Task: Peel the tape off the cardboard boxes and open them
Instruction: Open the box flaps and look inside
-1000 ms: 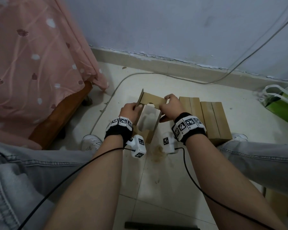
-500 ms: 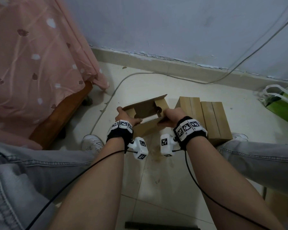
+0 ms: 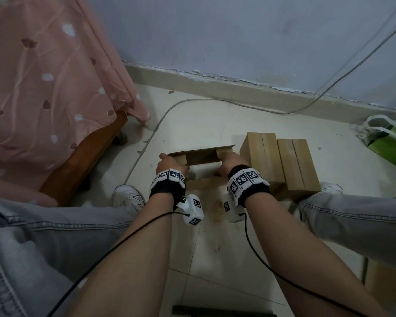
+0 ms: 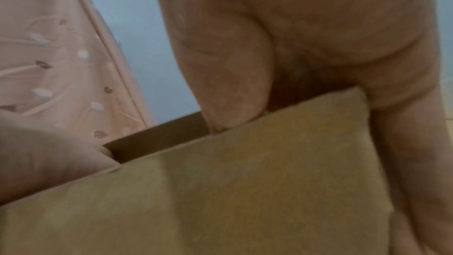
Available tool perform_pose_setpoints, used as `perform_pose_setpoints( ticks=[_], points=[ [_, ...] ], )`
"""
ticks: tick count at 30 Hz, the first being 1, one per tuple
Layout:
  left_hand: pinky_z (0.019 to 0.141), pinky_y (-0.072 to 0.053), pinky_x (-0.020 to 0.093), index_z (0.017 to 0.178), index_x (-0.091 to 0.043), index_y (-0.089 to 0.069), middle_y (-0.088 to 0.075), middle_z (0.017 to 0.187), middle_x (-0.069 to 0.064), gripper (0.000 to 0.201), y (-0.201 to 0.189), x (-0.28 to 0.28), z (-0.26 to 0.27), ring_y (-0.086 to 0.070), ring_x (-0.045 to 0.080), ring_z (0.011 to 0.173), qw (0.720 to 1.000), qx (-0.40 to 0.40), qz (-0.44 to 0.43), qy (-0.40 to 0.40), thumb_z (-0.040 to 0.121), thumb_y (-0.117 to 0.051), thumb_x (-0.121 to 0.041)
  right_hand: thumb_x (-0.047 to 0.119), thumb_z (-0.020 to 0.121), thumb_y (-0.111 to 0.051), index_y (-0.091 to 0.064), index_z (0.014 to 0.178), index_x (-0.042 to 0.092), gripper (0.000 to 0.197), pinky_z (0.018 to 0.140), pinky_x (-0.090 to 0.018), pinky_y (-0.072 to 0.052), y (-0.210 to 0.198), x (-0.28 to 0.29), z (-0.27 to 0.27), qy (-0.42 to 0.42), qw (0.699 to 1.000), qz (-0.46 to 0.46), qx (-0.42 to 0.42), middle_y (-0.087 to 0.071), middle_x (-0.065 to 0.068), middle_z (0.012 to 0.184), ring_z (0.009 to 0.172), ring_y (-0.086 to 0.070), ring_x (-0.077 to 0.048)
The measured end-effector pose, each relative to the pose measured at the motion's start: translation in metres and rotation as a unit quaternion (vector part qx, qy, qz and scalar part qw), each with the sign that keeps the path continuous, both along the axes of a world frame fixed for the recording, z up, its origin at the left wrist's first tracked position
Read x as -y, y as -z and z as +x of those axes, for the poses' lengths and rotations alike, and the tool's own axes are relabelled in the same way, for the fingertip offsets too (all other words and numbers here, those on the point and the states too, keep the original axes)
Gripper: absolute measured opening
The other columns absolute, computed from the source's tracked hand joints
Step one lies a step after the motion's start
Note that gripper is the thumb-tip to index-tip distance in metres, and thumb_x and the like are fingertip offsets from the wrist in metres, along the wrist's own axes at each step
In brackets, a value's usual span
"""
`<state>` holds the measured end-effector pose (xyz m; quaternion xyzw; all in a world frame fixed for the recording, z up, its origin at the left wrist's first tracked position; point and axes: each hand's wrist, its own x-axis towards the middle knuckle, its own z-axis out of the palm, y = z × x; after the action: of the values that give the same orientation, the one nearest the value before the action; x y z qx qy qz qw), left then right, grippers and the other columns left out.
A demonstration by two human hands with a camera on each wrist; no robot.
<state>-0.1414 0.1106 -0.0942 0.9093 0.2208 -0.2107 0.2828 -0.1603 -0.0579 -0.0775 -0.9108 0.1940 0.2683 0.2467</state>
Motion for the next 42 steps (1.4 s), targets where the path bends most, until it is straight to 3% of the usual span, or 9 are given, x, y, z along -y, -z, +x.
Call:
perform_pose_setpoints(
  ticks=[4,10,15,29,31,35,37,39,42],
  points=[
    [0.084,-0.049,0.035,0.126,-0.001,-0.051,-0.062,0.122,0.018,0.061,0.006,-0.006,0.001,-0.061,0.035,0.11,0.999,0.004,0.022,0.045,0.078,-0.077,-0.029,0.029,0.084,-0.07,-0.052,0.077,0.011,0.027,0.072,-0.03,-0.048,0.008,0.001,-0.005,-0.001,1.0,-0.022,-0.013,-0.062,-0.008,0.093,0.082,-0.059,-0.024],
    [0.072,-0.04,0.031,0.092,0.001,-0.062,-0.065,0.113,0.022,0.026,0.008,-0.005,0.006,-0.06,0.036,0.099,0.995,-0.004,-0.001,0.102,0.093,-0.058,-0.025,0.021,0.095,-0.054,-0.053,0.099,0.01,0.012,0.073,-0.031,-0.046,-0.002,0.014,0.001,-0.002,1.0,0.026,0.016,-0.056,-0.009,0.095,0.087,-0.056,-0.025],
    [0.084,-0.042,0.035,0.12,0.009,-0.056,-0.059,0.125,0.028,0.036,0.006,-0.012,0.008,-0.056,0.04,0.114,0.998,-0.005,-0.024,0.066,0.103,-0.039,-0.018,0.008,0.095,-0.043,-0.058,0.097,-0.002,0.019,0.072,-0.039,-0.056,-0.005,0.031,0.006,0.011,0.997,0.072,-0.025,-0.065,-0.019,0.098,0.082,-0.066,-0.035],
    [0.091,-0.044,0.038,0.122,0.006,-0.055,-0.058,0.122,0.027,0.037,0.006,-0.027,0.002,-0.056,0.04,0.113,0.99,-0.025,-0.135,0.019,0.102,-0.034,-0.018,0.002,0.092,-0.052,-0.061,0.112,-0.008,0.024,0.088,-0.05,-0.056,0.002,0.048,0.003,0.009,0.989,0.105,-0.1,-0.072,-0.022,0.1,0.091,-0.072,-0.034],
    [0.093,-0.045,0.038,0.122,0.004,-0.055,-0.059,0.12,0.025,0.035,0.008,-0.03,0.001,-0.057,0.04,0.112,0.987,-0.028,-0.16,0.014,0.101,-0.036,-0.018,0.013,0.092,-0.056,-0.056,0.125,-0.004,0.037,0.088,-0.052,-0.056,0.013,0.055,0.002,0.028,0.98,0.164,-0.11,-0.068,-0.022,0.112,0.099,-0.07,-0.036],
    [0.094,-0.051,0.056,0.134,-0.031,-0.048,-0.062,0.122,0.014,0.052,0.026,-0.047,0.004,-0.06,0.038,0.108,0.963,-0.048,-0.266,-0.002,0.083,-0.045,-0.023,0.086,0.064,-0.058,-0.046,0.141,0.026,0.098,0.086,-0.053,-0.055,0.023,0.071,-0.01,0.146,0.924,0.323,-0.144,-0.055,-0.013,0.136,0.104,-0.068,-0.039],
    [0.088,-0.052,0.055,0.128,-0.049,-0.045,-0.057,0.123,0.012,0.063,0.029,-0.05,0.003,-0.058,0.038,0.106,0.945,-0.073,-0.32,-0.017,0.071,-0.045,-0.022,0.088,0.078,-0.03,-0.047,0.139,0.03,0.086,0.076,-0.052,-0.057,0.004,0.069,-0.023,0.173,0.886,0.407,-0.137,-0.059,-0.02,0.129,0.103,-0.066,-0.043],
    [0.079,-0.05,0.047,0.122,-0.043,-0.048,-0.052,0.128,0.017,0.056,0.01,-0.045,-0.007,-0.055,0.036,0.104,0.927,-0.095,-0.363,-0.022,0.07,-0.05,-0.023,0.078,0.088,-0.013,-0.042,0.142,0.035,0.075,0.067,-0.051,-0.057,0.009,0.077,-0.025,0.208,0.848,0.472,-0.123,-0.059,-0.024,0.126,0.097,-0.067,-0.046],
    [0.083,-0.048,0.042,0.119,-0.033,-0.055,-0.055,0.122,0.011,0.04,-0.007,-0.038,-0.015,-0.055,0.029,0.102,0.896,-0.115,-0.422,-0.074,0.081,-0.062,-0.044,0.086,0.08,-0.022,-0.038,0.143,0.043,0.078,0.08,-0.062,-0.052,0.015,0.078,-0.021,0.238,0.852,0.447,-0.134,-0.053,-0.031,0.133,0.102,-0.062,-0.054]
  ],
)
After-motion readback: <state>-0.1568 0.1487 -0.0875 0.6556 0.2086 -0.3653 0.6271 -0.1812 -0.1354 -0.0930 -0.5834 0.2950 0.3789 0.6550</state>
